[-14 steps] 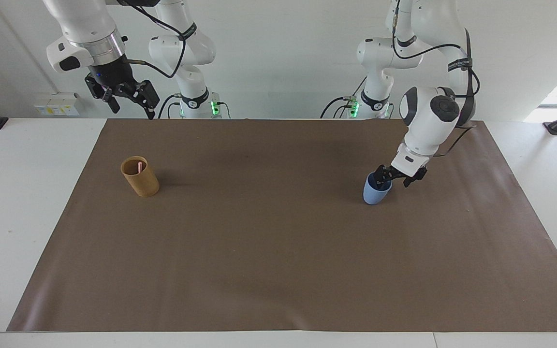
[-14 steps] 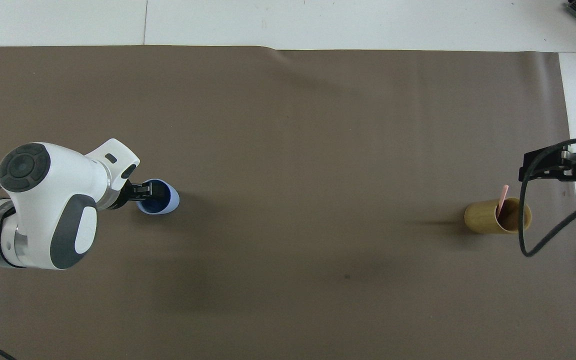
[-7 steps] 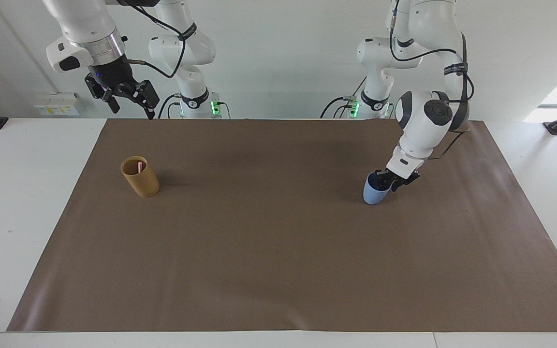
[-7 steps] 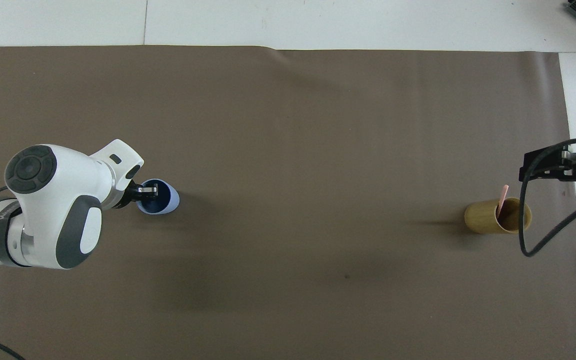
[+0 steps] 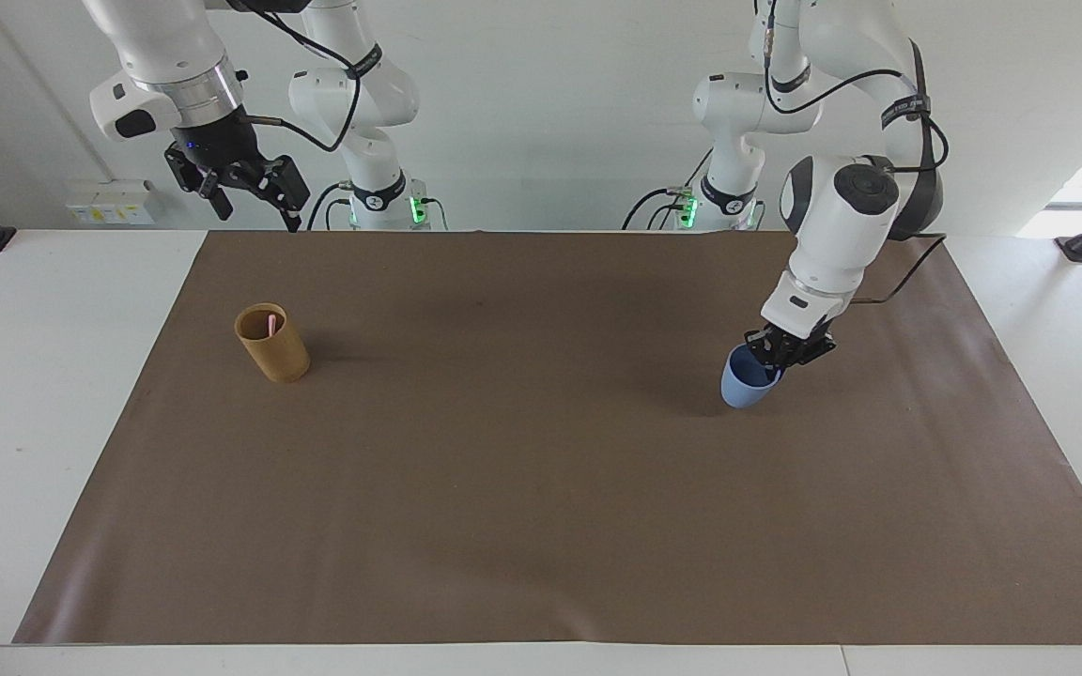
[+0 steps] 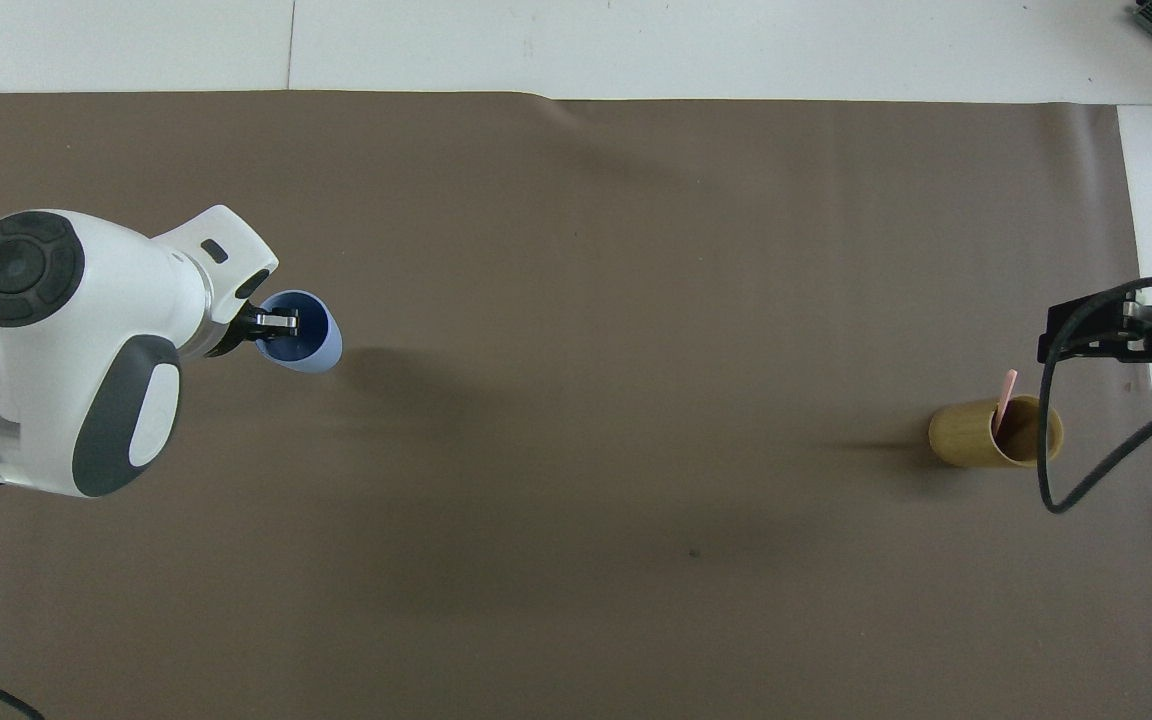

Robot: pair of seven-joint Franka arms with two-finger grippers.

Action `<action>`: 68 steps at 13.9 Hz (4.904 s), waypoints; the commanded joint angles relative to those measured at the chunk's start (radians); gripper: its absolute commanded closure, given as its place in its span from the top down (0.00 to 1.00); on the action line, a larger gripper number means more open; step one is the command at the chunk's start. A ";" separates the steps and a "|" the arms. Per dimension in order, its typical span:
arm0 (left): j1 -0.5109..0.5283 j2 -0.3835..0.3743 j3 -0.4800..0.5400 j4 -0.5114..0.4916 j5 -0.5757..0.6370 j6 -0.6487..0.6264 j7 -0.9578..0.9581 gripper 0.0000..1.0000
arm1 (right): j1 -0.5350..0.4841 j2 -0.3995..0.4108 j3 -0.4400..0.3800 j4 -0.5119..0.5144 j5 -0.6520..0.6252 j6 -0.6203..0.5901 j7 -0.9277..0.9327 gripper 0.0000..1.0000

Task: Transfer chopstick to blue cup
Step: 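Carry the blue cup toward the table center with the left gripper, then release the cup, withdraw the left gripper while the right gripper advances, then lower the right gripper to the pink stick in the tan cup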

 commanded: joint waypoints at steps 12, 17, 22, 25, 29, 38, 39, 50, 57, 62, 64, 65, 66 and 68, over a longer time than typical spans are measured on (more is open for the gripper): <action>-0.416 0.206 0.004 0.188 0.014 0.076 -0.313 0.00 | -0.014 -0.020 0.003 -0.027 0.022 0.019 -0.010 1.00; -0.472 0.226 0.002 0.138 0.011 0.146 -0.326 0.00 | -0.015 -0.018 0.003 -0.027 0.022 0.019 -0.013 1.00; -0.495 0.247 0.004 0.113 0.011 0.228 -0.374 0.00 | -0.015 -0.017 0.003 -0.024 0.022 0.019 -0.019 1.00; -0.506 0.243 0.004 0.113 0.011 0.176 -0.374 0.00 | -0.017 -0.015 0.003 -0.022 0.020 0.019 -0.015 1.00; -0.505 0.246 0.005 0.128 0.009 0.148 -0.378 0.99 | -0.015 -0.017 0.003 -0.024 0.020 0.021 -0.013 1.00; -0.273 0.046 0.012 0.154 0.008 -0.073 -0.278 1.00 | -0.022 0.021 0.002 -0.093 -0.025 0.159 -0.243 1.00; -0.247 0.026 0.013 0.153 0.005 -0.105 -0.256 1.00 | -0.022 0.041 0.002 -0.098 -0.048 0.170 -0.277 1.00; 0.116 -0.096 0.021 0.187 -0.078 -0.447 0.198 1.00 | -0.008 0.058 0.003 -0.374 -0.223 0.355 -0.483 0.66; 0.160 -0.113 0.024 0.357 -0.078 -0.619 0.241 1.00 | -0.006 0.034 0.003 -0.406 -0.253 0.352 -0.553 0.41; 0.158 -0.136 0.015 0.398 -0.078 -0.663 0.231 1.00 | -0.006 0.035 0.005 -0.407 -0.245 0.383 -0.550 0.43; 0.150 -0.138 0.012 0.397 -0.077 -0.663 0.231 1.00 | -0.020 0.037 0.005 -0.409 -0.236 0.397 -0.549 0.43; 0.155 -0.138 0.013 0.397 -0.077 -0.663 0.232 1.00 | -0.019 0.037 0.005 -0.409 -0.236 0.398 -0.547 0.43; 0.159 -0.138 0.015 0.397 -0.077 -0.663 0.232 1.00 | -0.019 0.037 0.005 -0.409 -0.236 0.403 -0.547 0.41; 0.158 -0.138 0.016 0.398 -0.077 -0.667 0.238 1.00 | -0.019 0.037 0.005 -0.409 -0.224 0.404 -0.541 0.15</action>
